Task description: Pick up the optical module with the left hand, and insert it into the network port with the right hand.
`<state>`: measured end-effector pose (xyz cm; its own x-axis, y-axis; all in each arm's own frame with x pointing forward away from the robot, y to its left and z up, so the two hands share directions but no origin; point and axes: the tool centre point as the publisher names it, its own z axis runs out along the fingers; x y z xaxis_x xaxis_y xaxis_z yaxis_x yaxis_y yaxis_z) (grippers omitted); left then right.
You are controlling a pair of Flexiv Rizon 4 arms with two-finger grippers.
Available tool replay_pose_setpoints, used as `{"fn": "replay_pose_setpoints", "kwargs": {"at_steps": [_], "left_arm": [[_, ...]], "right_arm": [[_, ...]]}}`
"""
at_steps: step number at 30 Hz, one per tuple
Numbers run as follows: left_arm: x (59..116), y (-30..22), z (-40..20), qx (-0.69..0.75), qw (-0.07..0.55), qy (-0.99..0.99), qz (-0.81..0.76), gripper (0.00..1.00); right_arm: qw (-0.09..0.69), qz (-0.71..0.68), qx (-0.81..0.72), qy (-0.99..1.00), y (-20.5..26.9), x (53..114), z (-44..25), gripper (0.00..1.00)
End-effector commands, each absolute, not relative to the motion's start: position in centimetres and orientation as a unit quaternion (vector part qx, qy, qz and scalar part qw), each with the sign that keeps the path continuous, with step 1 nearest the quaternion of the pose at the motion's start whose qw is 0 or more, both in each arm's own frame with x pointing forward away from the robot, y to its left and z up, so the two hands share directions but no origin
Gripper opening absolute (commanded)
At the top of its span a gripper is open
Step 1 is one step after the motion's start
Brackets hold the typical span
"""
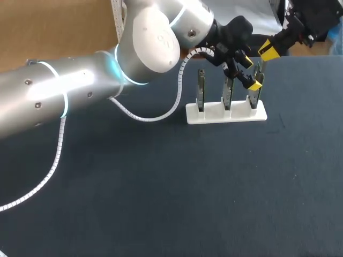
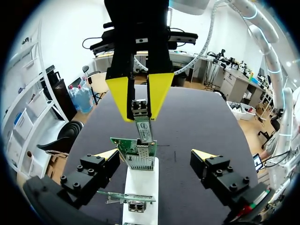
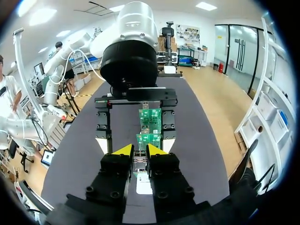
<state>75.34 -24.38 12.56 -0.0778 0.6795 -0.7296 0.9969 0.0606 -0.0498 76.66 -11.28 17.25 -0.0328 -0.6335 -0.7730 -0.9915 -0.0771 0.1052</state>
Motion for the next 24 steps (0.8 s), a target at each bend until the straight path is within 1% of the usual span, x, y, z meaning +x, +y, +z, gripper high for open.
{"fn": "replay_pose_setpoints", "kwargs": {"at_steps": [1, 16, 24], "left_arm": [[75.49, -24.49, 12.63, 0.622, 0.271, 0.676, -0.289, 1.0], [75.49, -24.49, 12.63, 0.622, 0.271, 0.676, -0.289, 1.0], [75.49, -24.49, 12.63, 0.622, 0.271, 0.676, -0.289, 1.0]], "right_arm": [[0.263, 0.346, -0.643, 0.631, -11.19, 76.36, 17.24, 0.0], [0.265, 0.341, -0.636, 0.64, -11.19, 76.27, 16.86, 0.0], [0.28, 0.34, -0.631, 0.639, -11.28, 76.39, 17.27, 0.0]]}}
